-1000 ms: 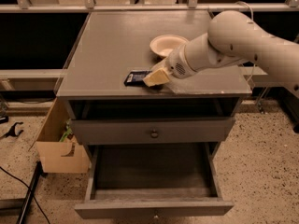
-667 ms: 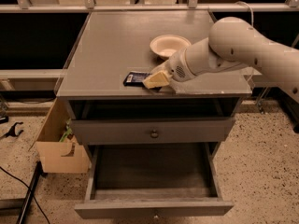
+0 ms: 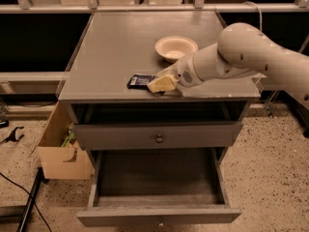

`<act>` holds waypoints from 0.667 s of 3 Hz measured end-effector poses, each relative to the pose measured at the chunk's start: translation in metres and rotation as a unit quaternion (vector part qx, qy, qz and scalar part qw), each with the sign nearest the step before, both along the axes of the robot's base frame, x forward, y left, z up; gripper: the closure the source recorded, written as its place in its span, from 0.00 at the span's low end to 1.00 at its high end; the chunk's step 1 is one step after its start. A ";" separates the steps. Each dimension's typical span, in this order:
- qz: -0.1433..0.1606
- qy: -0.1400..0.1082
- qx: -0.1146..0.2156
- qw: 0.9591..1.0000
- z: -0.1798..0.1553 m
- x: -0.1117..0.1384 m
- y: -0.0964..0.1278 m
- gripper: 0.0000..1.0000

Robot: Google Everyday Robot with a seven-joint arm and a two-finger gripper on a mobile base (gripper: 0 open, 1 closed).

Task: Pick rxbar blueberry from middle drawer and place on counter

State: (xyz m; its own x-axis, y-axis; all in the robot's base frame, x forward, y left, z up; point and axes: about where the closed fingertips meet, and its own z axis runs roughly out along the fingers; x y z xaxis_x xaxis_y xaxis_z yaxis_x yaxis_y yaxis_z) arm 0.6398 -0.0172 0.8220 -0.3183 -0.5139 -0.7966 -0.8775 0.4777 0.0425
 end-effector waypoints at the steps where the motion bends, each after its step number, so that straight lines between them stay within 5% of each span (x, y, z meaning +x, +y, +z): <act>1: 0.000 0.000 0.000 1.000 0.000 0.000 0.000 0.50; 2: 0.000 0.000 0.000 1.000 0.000 0.000 0.000 0.28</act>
Offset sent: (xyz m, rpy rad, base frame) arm 0.0000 0.0000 0.0000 0.0000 0.0000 0.0000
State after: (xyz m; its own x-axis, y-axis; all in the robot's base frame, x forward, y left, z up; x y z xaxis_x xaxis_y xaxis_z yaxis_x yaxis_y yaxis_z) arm 0.6398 -0.0172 0.8220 -0.3183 -0.5140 -0.7966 -0.8775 0.4776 0.0425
